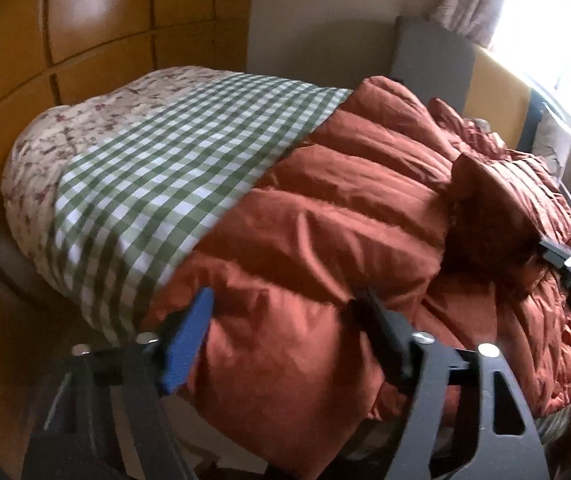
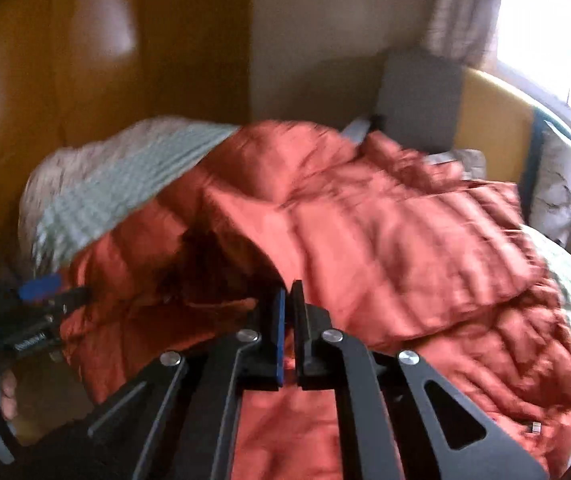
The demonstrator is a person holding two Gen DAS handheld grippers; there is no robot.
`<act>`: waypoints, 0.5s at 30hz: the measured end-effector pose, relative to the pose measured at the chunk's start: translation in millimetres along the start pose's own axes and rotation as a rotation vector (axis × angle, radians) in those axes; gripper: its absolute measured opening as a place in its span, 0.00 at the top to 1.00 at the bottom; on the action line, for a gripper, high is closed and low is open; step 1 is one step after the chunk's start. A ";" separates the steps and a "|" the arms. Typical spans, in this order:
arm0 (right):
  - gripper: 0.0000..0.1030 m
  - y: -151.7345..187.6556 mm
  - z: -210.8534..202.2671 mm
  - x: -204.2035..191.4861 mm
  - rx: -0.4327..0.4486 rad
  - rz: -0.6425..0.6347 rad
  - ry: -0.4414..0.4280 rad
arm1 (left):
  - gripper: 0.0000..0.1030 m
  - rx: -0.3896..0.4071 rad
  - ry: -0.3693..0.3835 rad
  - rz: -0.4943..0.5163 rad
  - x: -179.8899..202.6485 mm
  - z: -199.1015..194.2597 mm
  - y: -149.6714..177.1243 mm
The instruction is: Fold large clothes
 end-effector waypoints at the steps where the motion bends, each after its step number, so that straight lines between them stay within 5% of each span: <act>1: 0.99 -2.7 -10.4 14.9 0.020 0.037 0.009 | 0.49 0.001 0.004 0.012 1.5 0.2 -1.1; 3: 1.00 -8.7 -30.4 46.0 0.062 0.110 0.042 | 0.76 0.002 0.014 0.040 5.0 0.8 -4.5; 6: 1.00 -12.9 -59.5 105.2 0.132 0.241 0.136 | 0.98 0.002 0.037 0.038 3.9 0.2 -12.4; 12: 1.00 5.6 -91.2 243.4 0.132 0.547 0.346 | 1.00 0.057 -0.032 -0.011 -20.9 -8.0 -49.5; 15: 0.93 15.5 -94.0 255.4 0.121 0.514 0.382 | 1.00 0.060 -0.065 -0.059 -38.0 -5.9 -67.7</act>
Point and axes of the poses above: each gripper's, at about its wrist camera, not at the fingertips, and z roughly the way its jaws point, x to its right, y to its underside, the point moved 2 cm from there along z, roughly the way its jaws point, and after that the axes turned 12 degrees about -x, right-handed, at the moved point
